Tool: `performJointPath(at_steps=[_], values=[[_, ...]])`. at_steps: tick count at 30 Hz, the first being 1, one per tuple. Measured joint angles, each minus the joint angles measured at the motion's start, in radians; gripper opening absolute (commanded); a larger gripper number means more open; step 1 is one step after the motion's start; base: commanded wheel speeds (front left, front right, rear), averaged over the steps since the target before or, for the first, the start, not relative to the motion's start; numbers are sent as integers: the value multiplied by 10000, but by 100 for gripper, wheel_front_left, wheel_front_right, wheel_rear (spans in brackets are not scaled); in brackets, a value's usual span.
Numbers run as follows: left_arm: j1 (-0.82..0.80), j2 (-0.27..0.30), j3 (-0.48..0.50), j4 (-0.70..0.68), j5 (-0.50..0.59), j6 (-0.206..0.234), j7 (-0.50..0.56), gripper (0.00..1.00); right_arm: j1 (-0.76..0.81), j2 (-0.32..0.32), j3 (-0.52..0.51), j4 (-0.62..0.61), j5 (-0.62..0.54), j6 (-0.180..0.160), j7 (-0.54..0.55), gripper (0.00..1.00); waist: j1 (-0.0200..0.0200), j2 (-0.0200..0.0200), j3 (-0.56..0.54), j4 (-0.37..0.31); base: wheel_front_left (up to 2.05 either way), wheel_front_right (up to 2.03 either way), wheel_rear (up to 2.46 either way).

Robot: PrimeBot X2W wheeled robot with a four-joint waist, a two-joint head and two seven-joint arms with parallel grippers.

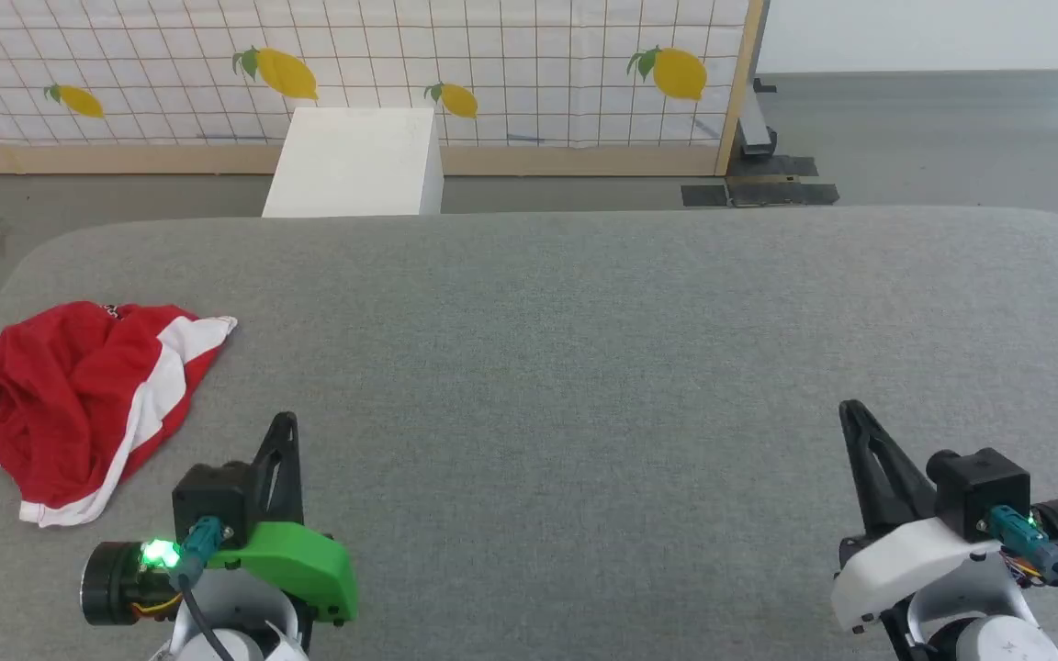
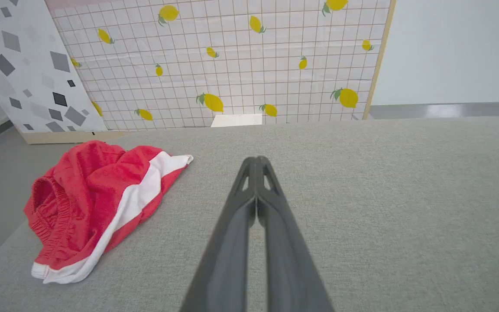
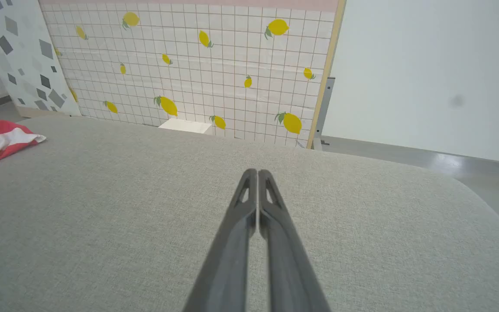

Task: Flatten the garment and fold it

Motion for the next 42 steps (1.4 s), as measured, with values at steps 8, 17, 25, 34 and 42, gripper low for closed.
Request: performJointPath(at_steps=[8, 17, 25, 34, 42], values=[[-2, 2, -59, 13, -50, 0, -15, 100, 0, -2, -4, 38, 40, 0, -13, 100, 0, 0, 2, -2, 0, 0, 0], [-2, 2, -88, 109, -174, 0, -196, 100, 1, -2, 6, 157, 236, 0, -196, 100, 0, 0, -1, 24, 0, 0, 0], [1, 2, -90, 174, -274, 0, -357, 100, 2, -2, 27, 288, 485, 0, -357, 100, 0, 0, -18, 157, 0, 0, 0], [111, 2, -77, 222, -416, 4, -543, 100, 17, -2, 69, 447, 713, 0, -535, 100, 0, 0, -47, 461, 0, 0, 0], [158, 2, -61, 276, -502, 6, -683, 100, 35, -2, 121, 604, 926, 0, -713, 100, 0, 0, -66, 828, 0, 0, 0]])
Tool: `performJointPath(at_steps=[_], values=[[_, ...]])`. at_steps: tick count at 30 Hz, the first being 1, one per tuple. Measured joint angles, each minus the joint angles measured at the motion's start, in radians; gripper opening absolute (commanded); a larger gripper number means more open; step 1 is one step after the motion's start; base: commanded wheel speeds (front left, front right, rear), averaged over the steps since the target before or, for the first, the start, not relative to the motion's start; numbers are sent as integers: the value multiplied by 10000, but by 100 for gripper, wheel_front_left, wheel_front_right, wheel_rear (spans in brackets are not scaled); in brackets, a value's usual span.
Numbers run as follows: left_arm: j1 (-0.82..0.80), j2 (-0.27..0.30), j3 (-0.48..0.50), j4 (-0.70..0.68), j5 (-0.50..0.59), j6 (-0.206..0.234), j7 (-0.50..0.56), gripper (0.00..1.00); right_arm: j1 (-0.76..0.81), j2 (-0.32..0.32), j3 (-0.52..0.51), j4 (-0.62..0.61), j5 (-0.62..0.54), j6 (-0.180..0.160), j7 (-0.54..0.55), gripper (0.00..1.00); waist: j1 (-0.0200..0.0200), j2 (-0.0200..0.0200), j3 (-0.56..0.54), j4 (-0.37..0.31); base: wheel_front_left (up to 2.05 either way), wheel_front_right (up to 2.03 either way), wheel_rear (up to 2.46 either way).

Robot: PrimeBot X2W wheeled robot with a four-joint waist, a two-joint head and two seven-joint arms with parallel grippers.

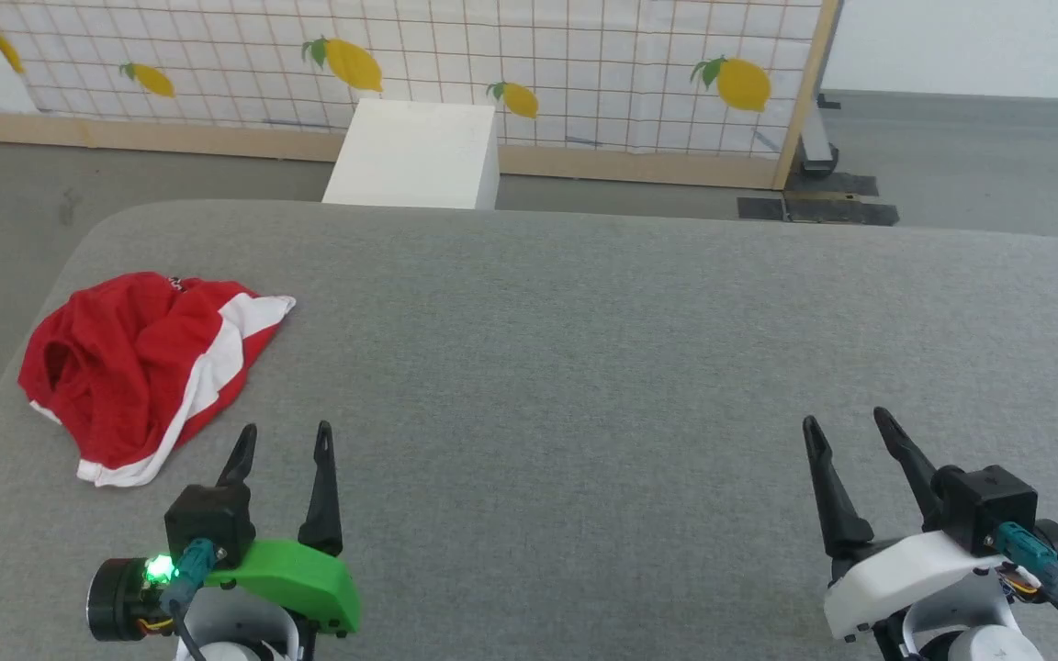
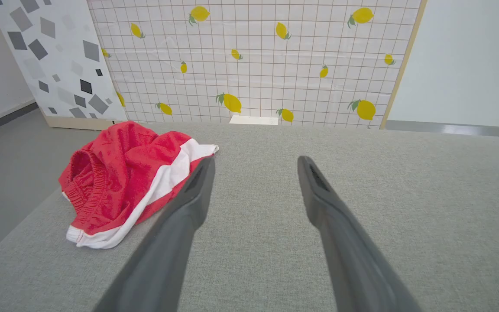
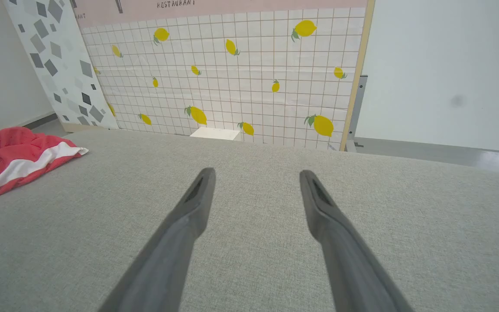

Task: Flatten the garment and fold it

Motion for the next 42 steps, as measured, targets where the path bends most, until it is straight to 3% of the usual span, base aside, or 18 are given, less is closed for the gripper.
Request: performJointPath(at_steps=[20, 26, 42], values=[[174, 0, 63, 167, -376, 29, -418, 100, 113, 2, 127, 389, 428, 0, -384, 100, 0, 0, 11, 1131, 0, 0, 0], [372, 0, 174, 259, -541, 29, -732, 100, 151, 2, 226, 658, 750, 0, -696, 100, 0, 0, -40, 1799, 0, 0, 0], [531, -2, 267, 337, -794, 77, -1051, 100, 198, 2, 353, 876, 1104, -2, -1016, 100, 0, 0, -125, 2374, 0, 0, 0]])
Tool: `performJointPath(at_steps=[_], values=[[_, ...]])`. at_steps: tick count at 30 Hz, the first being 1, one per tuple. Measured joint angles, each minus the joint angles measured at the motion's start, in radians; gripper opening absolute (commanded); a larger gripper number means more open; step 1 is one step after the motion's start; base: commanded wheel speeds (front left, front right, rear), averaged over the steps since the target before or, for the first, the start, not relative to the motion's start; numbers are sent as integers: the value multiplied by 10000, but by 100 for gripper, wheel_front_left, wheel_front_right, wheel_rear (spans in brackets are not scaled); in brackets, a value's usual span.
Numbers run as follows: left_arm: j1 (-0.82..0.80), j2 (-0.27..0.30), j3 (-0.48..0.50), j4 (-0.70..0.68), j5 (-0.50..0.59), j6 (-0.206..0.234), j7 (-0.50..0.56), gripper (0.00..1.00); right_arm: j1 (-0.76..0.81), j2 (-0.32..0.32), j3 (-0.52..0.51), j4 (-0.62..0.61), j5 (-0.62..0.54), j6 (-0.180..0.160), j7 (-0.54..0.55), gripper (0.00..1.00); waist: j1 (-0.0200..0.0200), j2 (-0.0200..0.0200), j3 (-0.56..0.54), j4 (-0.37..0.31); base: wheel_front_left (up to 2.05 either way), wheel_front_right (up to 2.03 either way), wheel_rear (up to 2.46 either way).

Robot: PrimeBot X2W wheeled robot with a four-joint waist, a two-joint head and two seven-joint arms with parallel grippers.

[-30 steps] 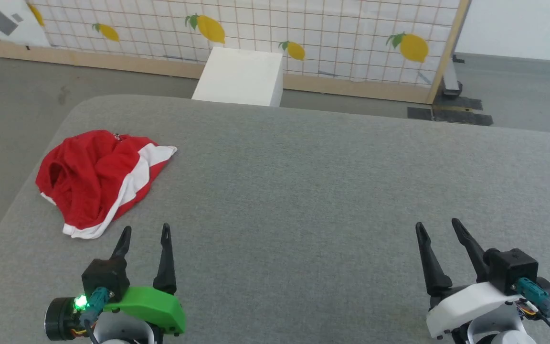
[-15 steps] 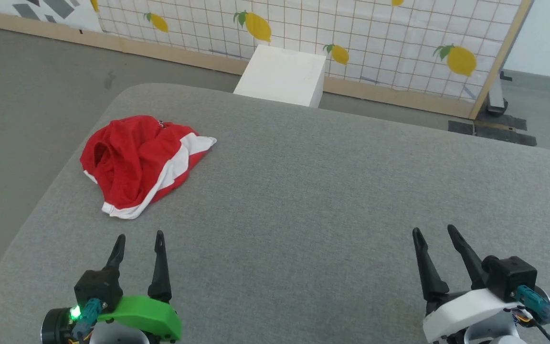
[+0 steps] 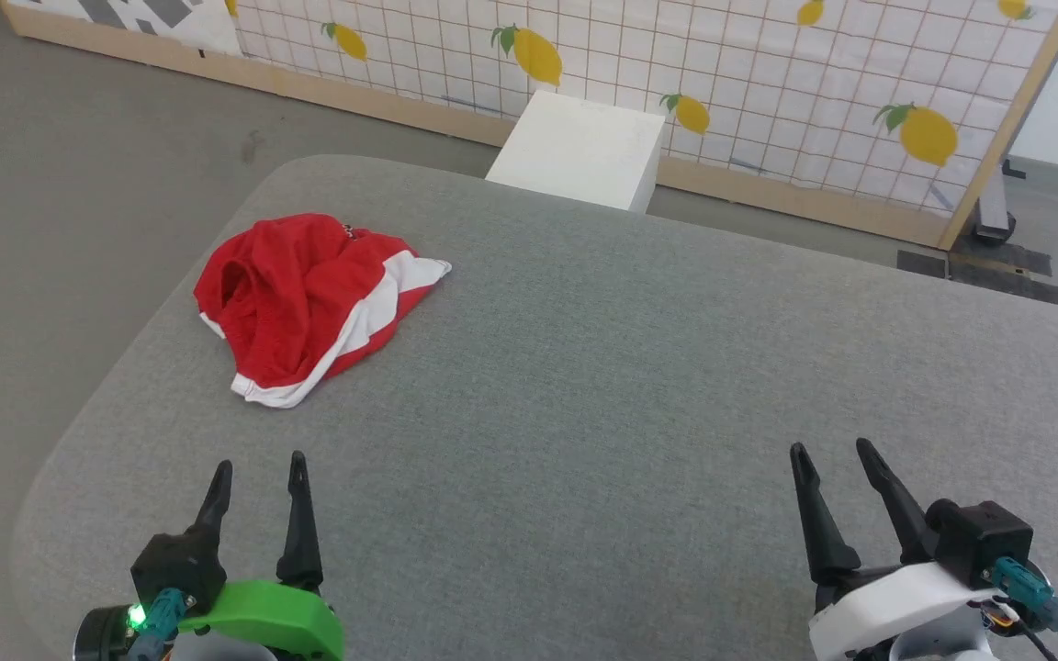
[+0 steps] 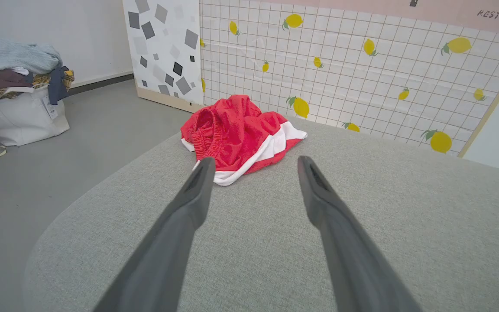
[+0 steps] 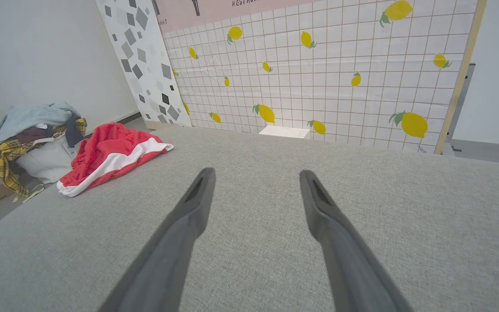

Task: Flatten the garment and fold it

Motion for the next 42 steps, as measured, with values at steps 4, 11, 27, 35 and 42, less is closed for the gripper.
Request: performJointPath(at_steps=[4, 11, 27, 35, 42], values=[[30, 0, 12, 77, -29, -2, -75, 100, 12, 0, 35, 77, 73, 0, -84, 100, 0, 0, -16, 133, 0, 0, 0], [40, 0, 12, 163, -109, 0, -226, 100, 58, 0, 75, 199, 230, 0, -221, 100, 0, 0, -18, 373, 0, 0, 0], [238, 0, 40, 357, -215, 42, -569, 100, 153, 2, 67, 562, 104, 0, -568, 100, 0, 0, -39, 902, 0, 0, 0], [253, 4, 35, 468, -178, 184, -719, 100, 154, 2, 88, 662, 121, 0, -732, 100, 0, 0, -13, 1152, 0, 0, 0], [258, 12, 25, 512, -104, 259, -794, 100, 154, 2, 88, 754, 138, 0, -826, 100, 0, 0, 86, 1245, 0, 0, 0]])
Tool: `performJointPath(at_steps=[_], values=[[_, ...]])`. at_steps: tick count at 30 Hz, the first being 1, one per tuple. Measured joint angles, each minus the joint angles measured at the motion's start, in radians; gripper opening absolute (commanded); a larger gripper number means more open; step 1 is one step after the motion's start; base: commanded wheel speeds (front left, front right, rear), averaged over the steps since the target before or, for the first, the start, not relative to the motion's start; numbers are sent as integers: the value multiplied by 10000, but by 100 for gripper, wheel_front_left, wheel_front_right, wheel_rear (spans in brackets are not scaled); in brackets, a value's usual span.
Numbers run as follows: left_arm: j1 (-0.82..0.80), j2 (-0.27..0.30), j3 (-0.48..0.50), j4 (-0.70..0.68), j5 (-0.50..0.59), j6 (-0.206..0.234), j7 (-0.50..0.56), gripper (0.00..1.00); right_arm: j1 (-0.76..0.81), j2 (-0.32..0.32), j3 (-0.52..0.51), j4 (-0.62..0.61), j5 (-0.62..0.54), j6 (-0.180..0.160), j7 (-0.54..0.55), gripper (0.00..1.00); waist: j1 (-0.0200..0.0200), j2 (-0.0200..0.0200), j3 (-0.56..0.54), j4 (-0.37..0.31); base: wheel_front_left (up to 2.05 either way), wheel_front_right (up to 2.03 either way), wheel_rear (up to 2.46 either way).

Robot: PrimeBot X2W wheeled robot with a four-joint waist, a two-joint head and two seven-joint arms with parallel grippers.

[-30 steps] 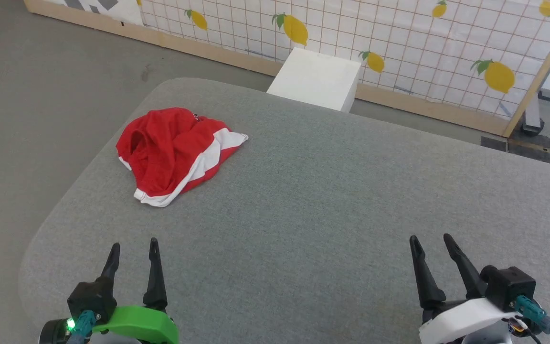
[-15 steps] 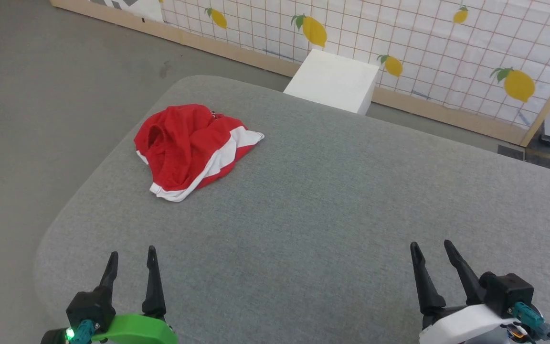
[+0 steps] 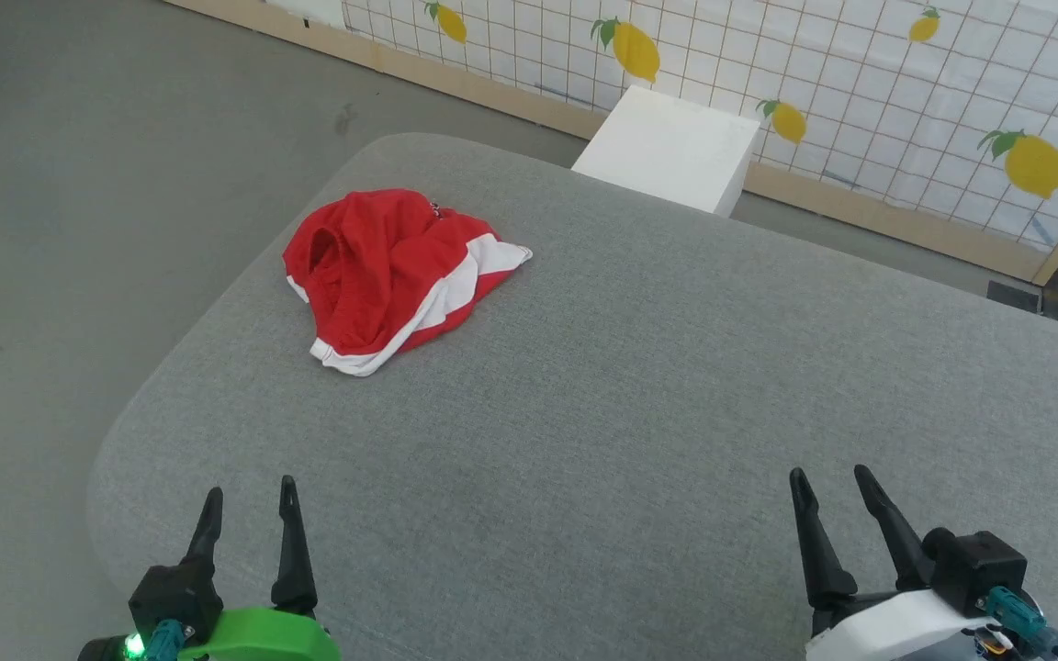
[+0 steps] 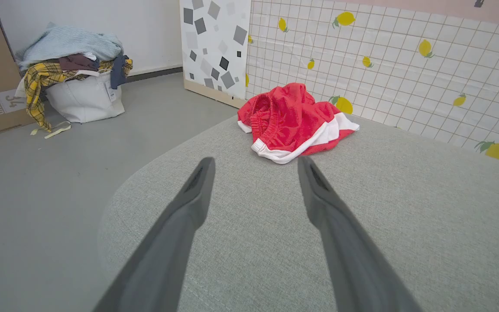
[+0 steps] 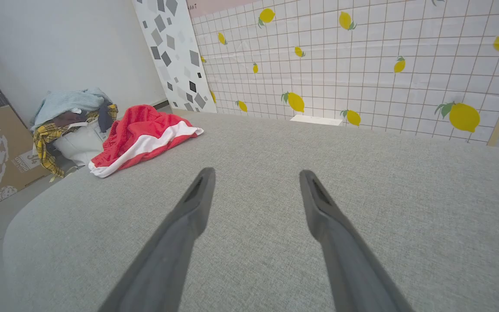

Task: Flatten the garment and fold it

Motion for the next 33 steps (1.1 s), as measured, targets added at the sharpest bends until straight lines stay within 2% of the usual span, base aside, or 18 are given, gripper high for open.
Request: performJointPath(at_steps=[7, 13, 18, 23, 30, 33], values=[[-221, -6, 75, 15, -711, -169, -29, 100, -19, 0, 46, 23, -6, 0, 0, 100, 0, 0, 183, -91, 0, 0, 0], [-2369, 416, 326, 573, -1429, -731, 748, 100, -352, 2, 40, 13, -151, 0, 2, 100, 0, 0, 531, -223, 0, 0, 0], [-4647, 1177, 278, 2136, -2148, -1252, 2587, 100, -792, 6, -94, -309, -581, 0, 255, 100, 0, 0, 1096, -433, 0, 0, 0], [-6370, 1436, 232, 3971, -2951, -1427, 3940, 100, -1081, 6, -391, -911, -1081, 0, 660, 100, 0, 0, 1904, -734, 0, 0, 0], [-7369, 1820, 161, 5760, -3080, -1494, 4126, 100, -1088, 8, -819, -1630, -1287, 0, 959, 100, 1, 0, 3084, -1222, 0, 0, 0], [-7679, 1927, 96, 6539, -3051, -1356, 4253, 100, -1080, -2, -928, -1810, -1352, 0, 986, 100, 1, 0, 3584, -1427, 0, 0, 0]])
